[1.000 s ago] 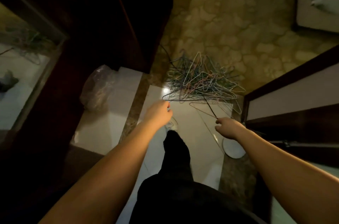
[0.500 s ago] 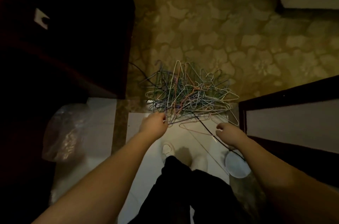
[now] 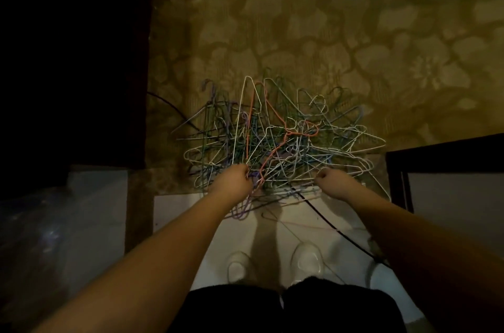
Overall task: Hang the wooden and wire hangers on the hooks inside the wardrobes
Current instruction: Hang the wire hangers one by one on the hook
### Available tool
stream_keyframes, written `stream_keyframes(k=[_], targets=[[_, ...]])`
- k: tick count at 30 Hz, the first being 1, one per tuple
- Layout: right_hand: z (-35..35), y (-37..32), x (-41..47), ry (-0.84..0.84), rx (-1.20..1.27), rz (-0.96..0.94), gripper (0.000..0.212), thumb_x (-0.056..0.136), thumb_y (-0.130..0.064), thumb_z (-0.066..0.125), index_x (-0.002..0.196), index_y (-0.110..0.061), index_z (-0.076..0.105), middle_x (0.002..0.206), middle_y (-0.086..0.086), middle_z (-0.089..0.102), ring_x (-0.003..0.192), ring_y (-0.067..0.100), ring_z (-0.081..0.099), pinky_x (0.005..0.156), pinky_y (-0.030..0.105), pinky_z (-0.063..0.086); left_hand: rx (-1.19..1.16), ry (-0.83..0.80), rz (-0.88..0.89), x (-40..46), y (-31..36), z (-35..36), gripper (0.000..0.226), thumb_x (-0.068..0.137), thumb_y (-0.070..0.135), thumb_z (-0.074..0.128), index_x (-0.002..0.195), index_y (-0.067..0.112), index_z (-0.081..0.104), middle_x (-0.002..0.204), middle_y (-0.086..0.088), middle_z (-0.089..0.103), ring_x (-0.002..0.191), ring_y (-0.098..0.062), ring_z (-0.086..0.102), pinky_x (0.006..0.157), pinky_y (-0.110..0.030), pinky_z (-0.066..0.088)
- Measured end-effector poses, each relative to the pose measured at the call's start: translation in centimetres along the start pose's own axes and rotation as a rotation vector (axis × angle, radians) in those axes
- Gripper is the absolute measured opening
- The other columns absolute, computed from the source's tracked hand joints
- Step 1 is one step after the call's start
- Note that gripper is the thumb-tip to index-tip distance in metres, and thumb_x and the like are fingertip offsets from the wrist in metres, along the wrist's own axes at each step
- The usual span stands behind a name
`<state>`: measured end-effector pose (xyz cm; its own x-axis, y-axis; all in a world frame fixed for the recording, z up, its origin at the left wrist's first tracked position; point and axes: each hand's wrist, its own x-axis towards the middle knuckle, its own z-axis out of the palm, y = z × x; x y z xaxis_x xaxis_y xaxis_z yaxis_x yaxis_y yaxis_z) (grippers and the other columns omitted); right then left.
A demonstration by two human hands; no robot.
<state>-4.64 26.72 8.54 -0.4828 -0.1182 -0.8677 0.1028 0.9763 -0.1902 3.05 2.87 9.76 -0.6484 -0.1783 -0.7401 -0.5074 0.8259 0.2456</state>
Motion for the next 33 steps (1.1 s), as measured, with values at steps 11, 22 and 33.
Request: stream_keyframes(k=[11,22,33], targets=[[3.0,-1.5,15.4,0.107,0.284,0.010,0.052,0.099,-0.036,0.049,0.142,-0.008,0.039,0.096,0.009,0.060,0.069,0.018,0.057,0.054,0.027,0.041,0.012,0.045,-0.040,15.3,-0.8,6.4,0.062,0.091,0.047,0.060,0.138,0.012,0.041,0.136,-0.011,0.048,0.122,-0.031,0.047,0.100,-0.047,0.044],[3.7,-0.8,18.0,0.185,0.455,0.028,0.038,0.095,-0.026,0.061,0.128,-0.007,0.056,0.107,0.011,0.065,0.090,0.023,0.060,0.076,0.033,0.048,0.092,0.049,0.042,17.3,0.1,10.2,0.070,0.084,0.054,0.068,0.135,0.014,0.043,0.134,-0.009,0.048,0.125,-0.031,0.042,0.103,-0.045,0.036],[3.5,-0.7,17.8,0.261,0.382,-0.033,0.035,0.095,-0.026,0.058,0.122,-0.004,0.060,0.107,0.012,0.063,0.082,0.024,0.060,0.065,0.028,0.044,0.107,0.125,0.053,16.5,1.0,9.9,0.023,0.093,0.028,0.054,0.110,0.014,0.061,0.120,-0.010,0.046,0.116,-0.031,0.040,0.098,-0.043,0.037]])
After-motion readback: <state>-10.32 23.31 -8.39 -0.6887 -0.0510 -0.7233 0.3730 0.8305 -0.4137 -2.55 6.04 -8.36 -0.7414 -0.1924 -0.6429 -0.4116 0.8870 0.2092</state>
